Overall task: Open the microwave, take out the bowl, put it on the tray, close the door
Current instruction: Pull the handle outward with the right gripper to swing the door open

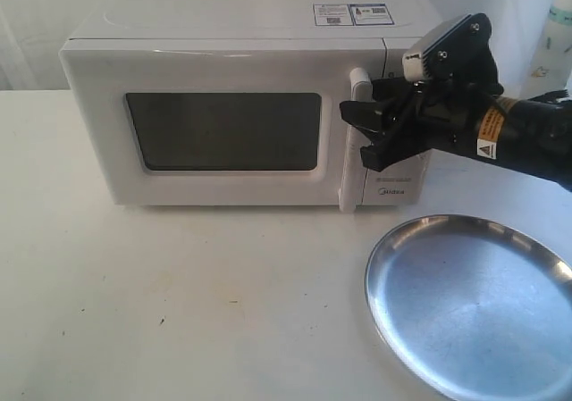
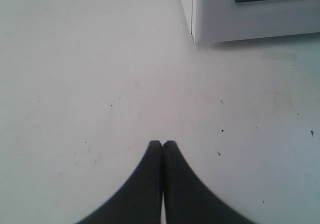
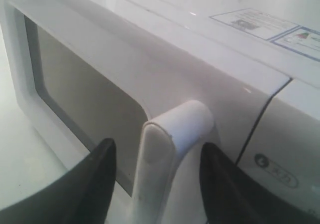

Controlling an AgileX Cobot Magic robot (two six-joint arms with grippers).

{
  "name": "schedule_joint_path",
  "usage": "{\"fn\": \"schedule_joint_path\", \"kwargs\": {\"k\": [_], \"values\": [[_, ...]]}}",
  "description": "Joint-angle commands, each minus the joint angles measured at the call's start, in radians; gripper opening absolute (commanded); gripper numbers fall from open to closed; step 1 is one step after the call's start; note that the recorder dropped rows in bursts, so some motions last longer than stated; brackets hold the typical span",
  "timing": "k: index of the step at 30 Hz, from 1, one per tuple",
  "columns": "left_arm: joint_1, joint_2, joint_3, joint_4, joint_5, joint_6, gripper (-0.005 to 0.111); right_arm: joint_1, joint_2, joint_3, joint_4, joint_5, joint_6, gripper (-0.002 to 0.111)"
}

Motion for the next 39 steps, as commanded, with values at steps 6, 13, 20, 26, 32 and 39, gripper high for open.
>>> {"fn": "schedule_joint_path", "kwargs": {"k": [6, 13, 20, 26, 32, 39], "values": [[-0.005, -0.002, -0.003, -0.005, 0.003, 0.0, 0.0, 0.053, 0.13, -0.055, -0.003, -0.097, -0.012, 0.047], [-0.005, -0.002, -0.003, -0.005, 0.003, 0.0, 0.0, 0.053, 0.128, -0.065, -0.046, -0.212, -0.058, 0.019], [-0.005, -0.002, -0.003, -0.005, 0.003, 0.0, 0.0, 0.053, 0.136, -0.065, -0.21, -0.342, -0.095, 0.0], [-0.005, -0.002, -0.003, -0.005, 0.003, 0.0, 0.0, 0.053, 0.136, -0.065, -0.408, -0.499, -0.099, 0.0], [-0.005, -0.002, -0.003, -0.005, 0.003, 0.0, 0.0, 0.053, 0.128, -0.065, -0.452, -0.499, -0.05, 0.0], [-0.005, -0.002, -0.003, -0.005, 0.003, 0.0, 0.0, 0.053, 0.086, -0.065, -0.504, -0.499, 0.049, 0.0]]}}
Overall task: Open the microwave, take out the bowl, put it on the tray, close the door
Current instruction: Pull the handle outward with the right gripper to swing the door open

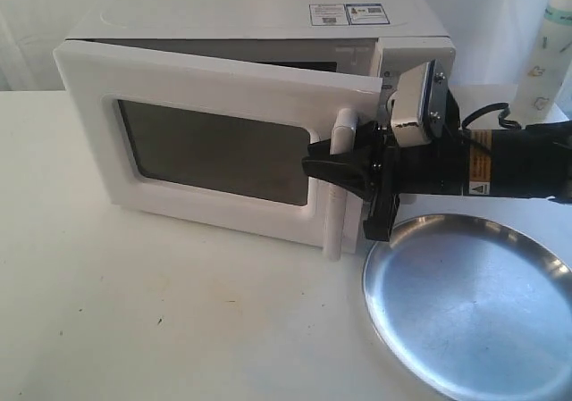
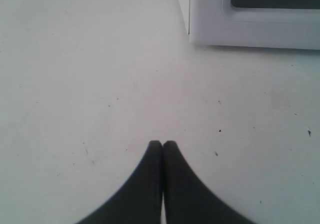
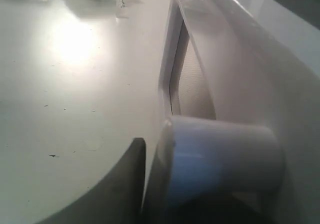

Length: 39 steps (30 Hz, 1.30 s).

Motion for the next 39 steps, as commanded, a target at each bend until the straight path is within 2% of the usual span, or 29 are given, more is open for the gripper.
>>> {"fn": "schedule_joint_path", "kwargs": {"k": [1, 5, 8, 10, 13, 15, 18, 21, 27, 30, 32, 33, 34, 35, 37, 39], "values": [[-0.005, -0.002, -0.003, -0.005, 0.003, 0.0, 0.0, 0.053, -0.045, -0.024, -0.088, -0.127, -0.001, 0.0], [-0.005, -0.002, -0.003, -0.005, 0.003, 0.0, 0.0, 0.053, -0.08, -0.024, -0.164, -0.026, 0.08, 0.002], [-0.005, -0.002, -0.003, -0.005, 0.003, 0.0, 0.0, 0.053, -0.11, -0.024, -0.238, 0.129, 0.21, 0.015], [-0.005, -0.002, -0.003, -0.005, 0.003, 0.0, 0.0, 0.053, -0.129, -0.024, -0.32, 0.217, 0.323, 0.028], [-0.005, -0.002, -0.003, -0.005, 0.003, 0.0, 0.0, 0.053, -0.145, -0.01, -0.37, 0.232, 0.471, 0.045], [-0.005, -0.002, -0.003, -0.005, 0.003, 0.0, 0.0, 0.053, -0.153, 0.013, -0.37, 0.2, 0.529, 0.047], [-0.005, -0.002, -0.003, -0.005, 0.003, 0.0, 0.0, 0.053, -0.164, 0.038, -0.37, 0.173, 0.559, 0.047], [-0.005, -0.002, -0.003, -0.005, 0.003, 0.0, 0.0, 0.053, -0.175, 0.066, -0.37, 0.249, 0.618, 0.047], [-0.005, -0.002, -0.003, -0.005, 0.003, 0.0, 0.0, 0.053, -0.198, 0.145, -0.37, 0.577, 0.661, 0.047], [-0.005, -0.002, -0.003, -0.005, 0.003, 0.0, 0.0, 0.053, -0.21, 0.18, -0.37, 0.64, 0.655, 0.045], [-0.005, -0.002, -0.003, -0.005, 0.003, 0.0, 0.0, 0.053, -0.251, 0.191, -0.37, 0.614, 0.619, 0.032], [-0.005, -0.002, -0.003, -0.005, 0.003, 0.0, 0.0, 0.053, -0.296, 0.194, -0.37, 0.643, 0.619, 0.015], [-0.005, -0.002, -0.003, -0.005, 0.003, 0.0, 0.0, 0.053, -0.324, 0.191, -0.37, 0.689, 0.621, 0.005], [-0.005, -0.002, -0.003, -0.005, 0.003, 0.0, 0.0, 0.053, -0.371, 0.174, -0.327, 0.785, 0.627, 0.0], [-0.005, -0.002, -0.003, -0.005, 0.003, 0.0, 0.0, 0.053, -0.417, 0.127, -0.198, 0.933, 0.59, 0.0], [-0.005, -0.002, -0.003, -0.005, 0.003, 0.0, 0.0, 0.053, -0.423, 0.073, -0.176, 0.959, 0.55, 0.0]]}}
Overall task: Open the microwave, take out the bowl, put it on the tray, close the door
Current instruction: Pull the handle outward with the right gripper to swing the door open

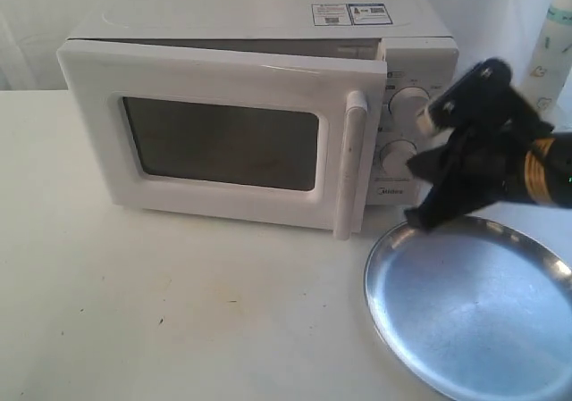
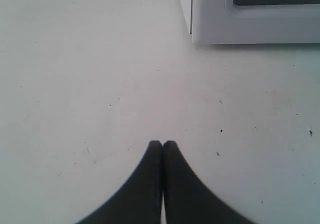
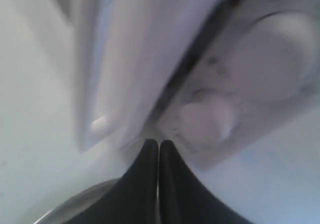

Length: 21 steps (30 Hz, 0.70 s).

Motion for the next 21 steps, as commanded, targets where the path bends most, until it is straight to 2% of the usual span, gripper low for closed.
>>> {"fn": "schedule_joint_path", "kwargs": {"k": [1, 9, 12, 16, 18, 21], "values": [[-0.005, -0.002, -0.003, -0.005, 0.003, 0.0, 0.0, 0.0, -0.031, -0.106, 0.099, 0.126, -0.074, 0.0], [-0.005, -0.002, -0.003, -0.005, 0.003, 0.0, 0.0, 0.0, 0.147, -0.32, 0.13, -0.012, -0.133, 0.0], [-0.005, -0.002, -0.003, -0.005, 0.003, 0.0, 0.0, 0.0, 0.186, -0.326, 0.094, -0.225, -0.144, 0.0], [-0.005, -0.002, -0.003, -0.005, 0.003, 0.0, 0.0, 0.0, 0.171, -0.328, -0.072, -0.63, -0.203, 0.0], [-0.005, -0.002, -0.003, -0.005, 0.003, 0.0, 0.0, 0.0, 0.141, -0.328, -0.097, -0.821, -0.245, 0.0], [-0.005, -0.002, -0.003, -0.005, 0.003, 0.0, 0.0, 0.0, 0.088, -0.328, -0.09, -0.953, -0.28, 0.0]]}}
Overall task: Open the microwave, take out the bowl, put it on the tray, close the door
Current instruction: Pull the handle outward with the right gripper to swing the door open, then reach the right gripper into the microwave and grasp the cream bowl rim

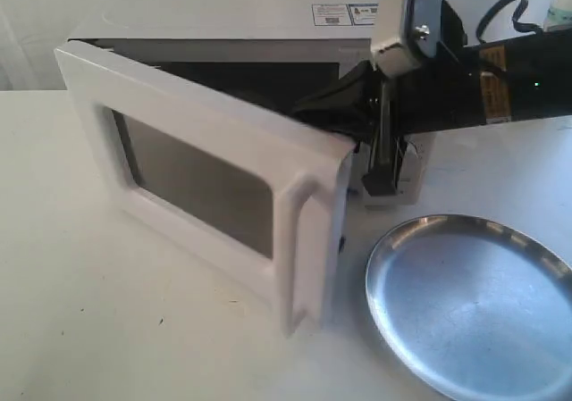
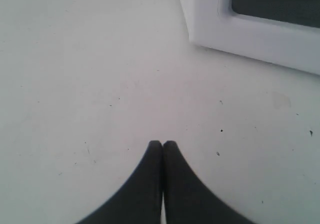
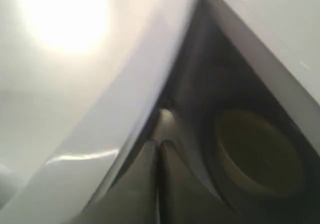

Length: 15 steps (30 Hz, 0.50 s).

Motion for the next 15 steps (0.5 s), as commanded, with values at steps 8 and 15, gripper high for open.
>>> {"fn": "schedule_joint_path", "kwargs": {"k": [8, 15], "values": [[-0.005, -0.002, -0.003, -0.005, 0.003, 0.0, 0.0, 0.024, -0.1, -0.005, 0.141, 0.049, 0.019, 0.0], [-0.005, -0.002, -0.003, -0.005, 0.003, 0.0, 0.0, 0.187, 0.099, 0.005, 0.37, 0.232, -0.248, 0.031]]}}
